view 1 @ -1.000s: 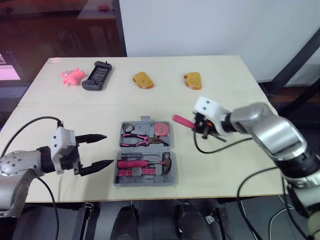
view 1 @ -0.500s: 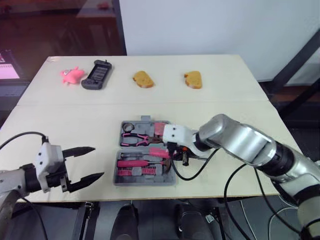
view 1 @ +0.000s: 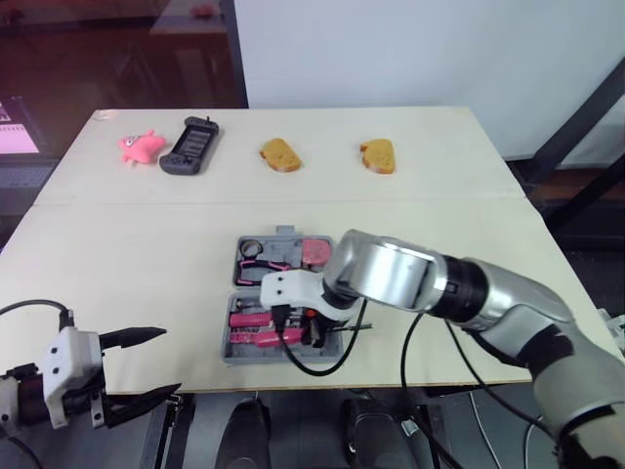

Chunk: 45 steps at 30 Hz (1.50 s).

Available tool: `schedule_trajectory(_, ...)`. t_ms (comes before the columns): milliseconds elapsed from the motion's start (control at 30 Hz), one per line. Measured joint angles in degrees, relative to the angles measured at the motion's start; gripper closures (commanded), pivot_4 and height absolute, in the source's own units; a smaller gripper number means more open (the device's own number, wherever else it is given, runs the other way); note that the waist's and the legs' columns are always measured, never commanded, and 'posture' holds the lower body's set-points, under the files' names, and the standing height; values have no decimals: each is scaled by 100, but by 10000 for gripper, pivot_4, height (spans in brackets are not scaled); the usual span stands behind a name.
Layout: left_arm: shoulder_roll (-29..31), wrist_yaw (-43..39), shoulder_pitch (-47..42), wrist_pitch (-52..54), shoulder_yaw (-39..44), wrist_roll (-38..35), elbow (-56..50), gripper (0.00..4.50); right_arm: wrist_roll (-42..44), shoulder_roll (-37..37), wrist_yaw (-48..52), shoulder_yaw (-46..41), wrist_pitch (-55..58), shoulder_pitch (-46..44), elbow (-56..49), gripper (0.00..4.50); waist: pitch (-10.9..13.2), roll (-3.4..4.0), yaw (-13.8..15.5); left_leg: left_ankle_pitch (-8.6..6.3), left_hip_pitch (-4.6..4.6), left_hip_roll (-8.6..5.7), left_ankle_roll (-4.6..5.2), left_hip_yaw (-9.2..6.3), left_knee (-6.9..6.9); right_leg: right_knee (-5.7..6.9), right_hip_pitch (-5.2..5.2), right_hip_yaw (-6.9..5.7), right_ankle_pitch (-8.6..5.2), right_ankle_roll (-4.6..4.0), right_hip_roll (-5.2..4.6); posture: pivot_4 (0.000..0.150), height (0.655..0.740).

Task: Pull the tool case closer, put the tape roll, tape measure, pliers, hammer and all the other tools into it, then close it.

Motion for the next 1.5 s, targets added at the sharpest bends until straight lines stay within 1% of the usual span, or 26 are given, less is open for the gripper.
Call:
schedule_trajectory(200, -110, 21, 278, -201, 125, 57, 0, 0, 0, 571, -379, 54, 101, 21, 321, 41075, -1, -2, -2, 0, 0, 0, 0, 0, 0, 0, 0, 0, 0, 0, 0, 1500, 7207)
schedule_trajectory(533, -304, 101, 285, -440, 74, 228, 129, 0, -5, 866, -626, 204, 62, 145, 800, 41075, -4, -6, -5, 0, 0, 0, 0, 0, -1, 0, 0, -1, 0, 0, 0, 1500, 7207)
schedule_trajectory(667, -503, 306, 71, -758, -355, 670, 445, 0, -18, 948, -709, 277, -18, 196, 930, 41075, -6, -6, -3, 0, 0, 0, 0, 0, 0, 1, 1, -1, 0, 1, 1, 1500, 7207)
schedule_trajectory(767, -704, 485, -24, -903, -648, 825, 541, 0, -22, 963, -761, 324, -35, 200, 957, 41075, -7, -9, -1, 0, -1, 0, 0, 0, 0, 2, 1, -1, 1, 2, 0, 1500, 7207)
schedule_trajectory(900, -758, 703, -143, -1096, -840, 1031, 637, 0, -63, 1033, -840, 377, -81, 240, 1045, 41075, -8, -10, 0, 0, 0, 0, 0, 0, 0, 5, 0, -1, 1, 2, 0, 1500, 7207)
schedule_trajectory(1267, -742, 881, -106, -1085, -979, 1054, 628, 0, -284, 1475, -985, 439, -432, 261, 1498, 41075, -8, -10, -12, 0, 1, 1, 0, 0, -2, 6, -1, -1, 1, 2, 1, 1500, 7207)
schedule_trajectory(1500, -713, 912, -36, -967, -989, 967, 561, 0, -354, 1533, -974, 440, -543, 281, 1578, 41075, -9, -12, -64, 0, 4, 1, 0, -1, -2, 11, -1, -1, 1, 1, 1, 1500, 7207)
